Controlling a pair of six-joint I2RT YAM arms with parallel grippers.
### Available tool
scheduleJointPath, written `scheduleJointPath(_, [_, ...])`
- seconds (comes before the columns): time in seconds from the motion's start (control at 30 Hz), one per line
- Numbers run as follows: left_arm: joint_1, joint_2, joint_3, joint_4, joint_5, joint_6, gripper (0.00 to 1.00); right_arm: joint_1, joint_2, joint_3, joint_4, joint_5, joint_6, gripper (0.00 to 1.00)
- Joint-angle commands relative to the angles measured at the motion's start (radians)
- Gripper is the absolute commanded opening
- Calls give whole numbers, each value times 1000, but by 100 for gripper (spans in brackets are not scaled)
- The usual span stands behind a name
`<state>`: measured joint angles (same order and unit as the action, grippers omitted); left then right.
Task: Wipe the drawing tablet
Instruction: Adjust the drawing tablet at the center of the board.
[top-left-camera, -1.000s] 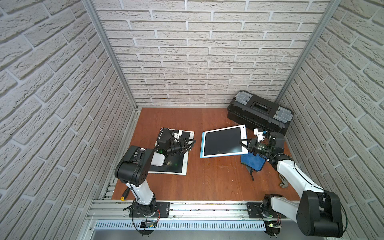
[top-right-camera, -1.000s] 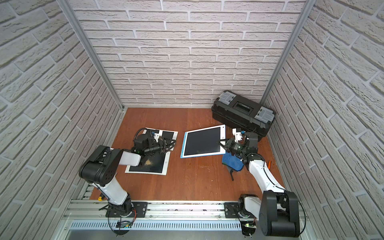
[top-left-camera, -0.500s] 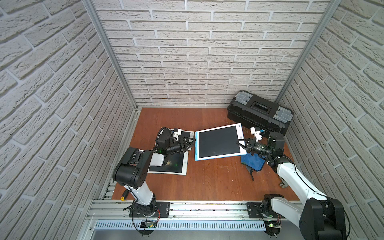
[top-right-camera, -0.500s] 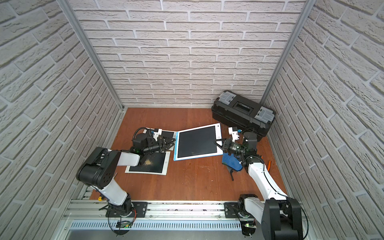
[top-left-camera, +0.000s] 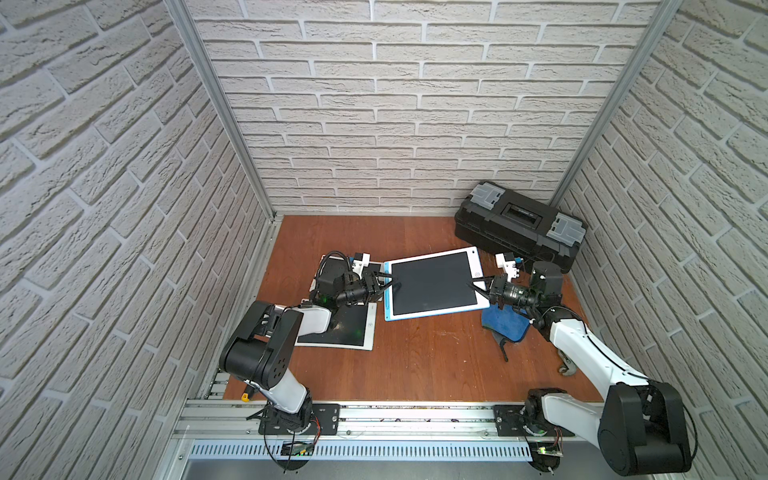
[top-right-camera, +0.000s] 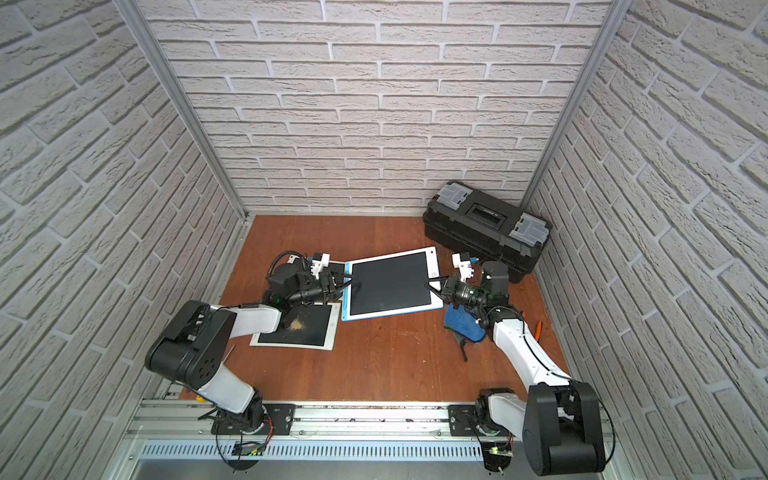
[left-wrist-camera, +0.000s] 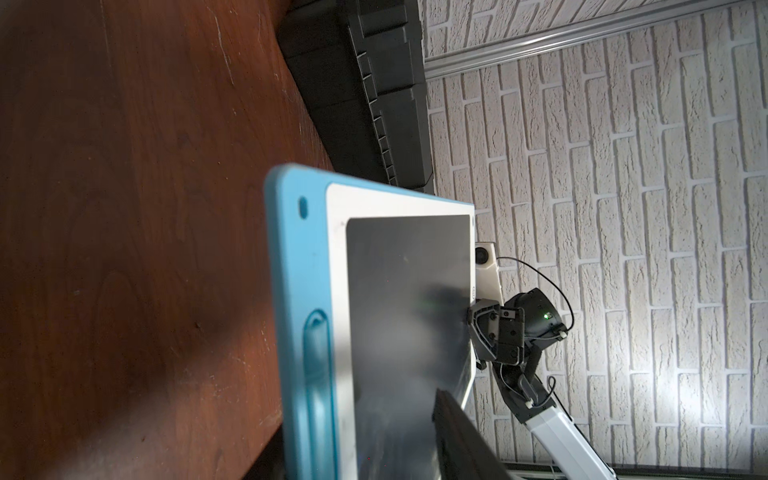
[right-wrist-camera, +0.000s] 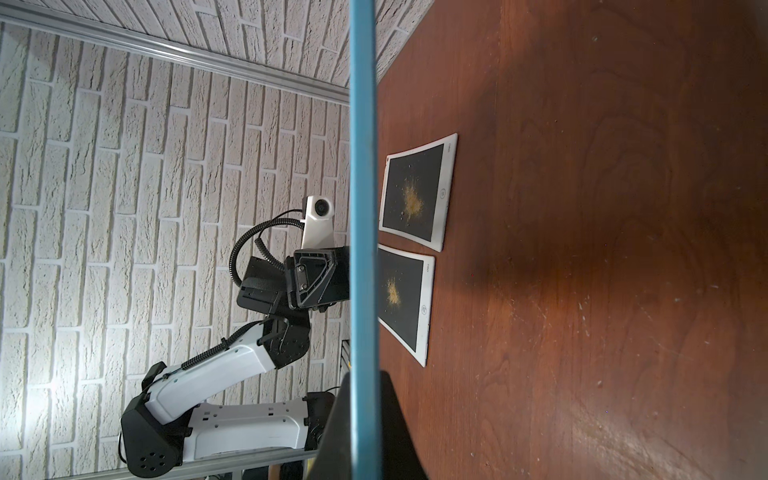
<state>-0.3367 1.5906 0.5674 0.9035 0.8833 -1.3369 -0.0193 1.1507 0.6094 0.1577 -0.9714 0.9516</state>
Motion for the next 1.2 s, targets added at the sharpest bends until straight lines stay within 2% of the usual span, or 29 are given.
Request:
scheduleJointPath(0.0, [-10,-66,13,25,28,12,47,6,5,44,-14,22,-72,3])
scheduleJointPath(0.2, [-8,-123,20,-4,37,10,44,4,10,50,-63,56,-116,5])
scheduleJointPath(0.43, [-13,-165,23,-1,64,4,17,4,28,67,-86,90,-136,9])
scheduleJointPath(0.5, [-17,-170,25,-1,68,3,10,4,40,77,-94,97,-144,14])
scheduleJointPath(0.57, [-23,-175,29,-4,69,4,0,4,52,93,-122,116,-165,25])
scheduleJointPath(0.7, [-30,-200,45,-78,68,59,0,4,72,149,-247,181,-254,46])
scheduleJointPath(0.73, [-35,-213,60,-137,64,102,0,3,75,165,-296,210,-286,51])
scheduleJointPath(0.8, [-61,-255,118,-398,25,272,0,4,72,216,-427,306,-359,57])
scheduleJointPath(0.87, [-137,-304,263,-843,-127,588,0,3,63,273,-576,449,-434,62])
scheduleJointPath(0.93, [-267,-305,444,-1200,-416,861,0,-2,47,309,-674,585,-467,64])
scheduleJointPath(0.97, [-340,-285,529,-1309,-583,961,0,-5,32,319,-708,646,-474,65])
scheduleJointPath(1.03, [-422,-228,664,-1423,-813,1070,0,-7,6,320,-749,738,-480,68])
scheduleJointPath(1.07, [-442,-198,720,-1450,-891,1113,0,-7,-5,318,-761,768,-480,68])
scheduleJointPath(1.17, [-461,-154,804,-1440,-986,1250,0,-7,-4,307,-811,861,-467,68])
